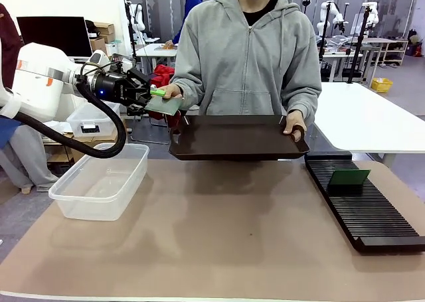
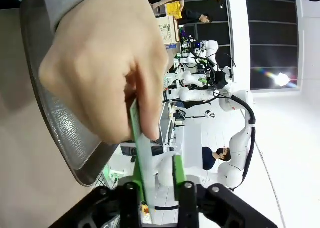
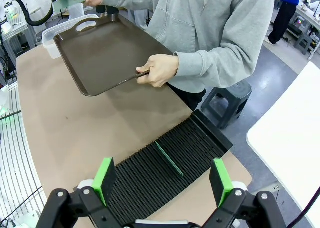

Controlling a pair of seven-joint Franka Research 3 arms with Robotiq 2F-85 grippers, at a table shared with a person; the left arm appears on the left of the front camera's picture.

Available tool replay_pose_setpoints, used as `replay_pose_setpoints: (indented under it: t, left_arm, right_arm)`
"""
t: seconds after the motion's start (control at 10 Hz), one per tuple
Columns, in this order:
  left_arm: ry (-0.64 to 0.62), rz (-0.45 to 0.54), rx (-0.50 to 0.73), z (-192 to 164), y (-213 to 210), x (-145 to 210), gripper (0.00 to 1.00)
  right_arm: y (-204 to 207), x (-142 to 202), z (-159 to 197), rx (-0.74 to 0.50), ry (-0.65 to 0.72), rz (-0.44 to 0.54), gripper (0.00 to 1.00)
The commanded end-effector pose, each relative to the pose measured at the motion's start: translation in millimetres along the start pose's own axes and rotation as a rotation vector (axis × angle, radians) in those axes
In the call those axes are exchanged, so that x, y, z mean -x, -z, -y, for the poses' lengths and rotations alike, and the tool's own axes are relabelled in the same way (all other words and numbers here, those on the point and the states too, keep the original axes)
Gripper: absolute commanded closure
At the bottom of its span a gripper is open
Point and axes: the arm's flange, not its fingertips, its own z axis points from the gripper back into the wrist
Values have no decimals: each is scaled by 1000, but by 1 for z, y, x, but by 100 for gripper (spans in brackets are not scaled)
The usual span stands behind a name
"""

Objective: Sort PCBs into racks and boxes based on the side picked up.
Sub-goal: Pick up the Blank PCB handed by the Human.

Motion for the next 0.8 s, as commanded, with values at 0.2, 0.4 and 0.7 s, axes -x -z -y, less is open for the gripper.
replay_pose_setpoints:
  t: [0.2, 0.4, 0.7]
  left_arm:
    - [-6, -8, 16, -3, -5, -1, 100]
    - [-12, -13, 8, -5, -6, -1, 100]
    - [-4, -5, -13, -2, -8, -1, 100]
  right_arm:
    - [1, -1, 1, 2, 3, -1, 0]
    - [1, -1, 1, 2, 3, -1, 0]
    - [1, -1, 1, 2, 3, -1, 0]
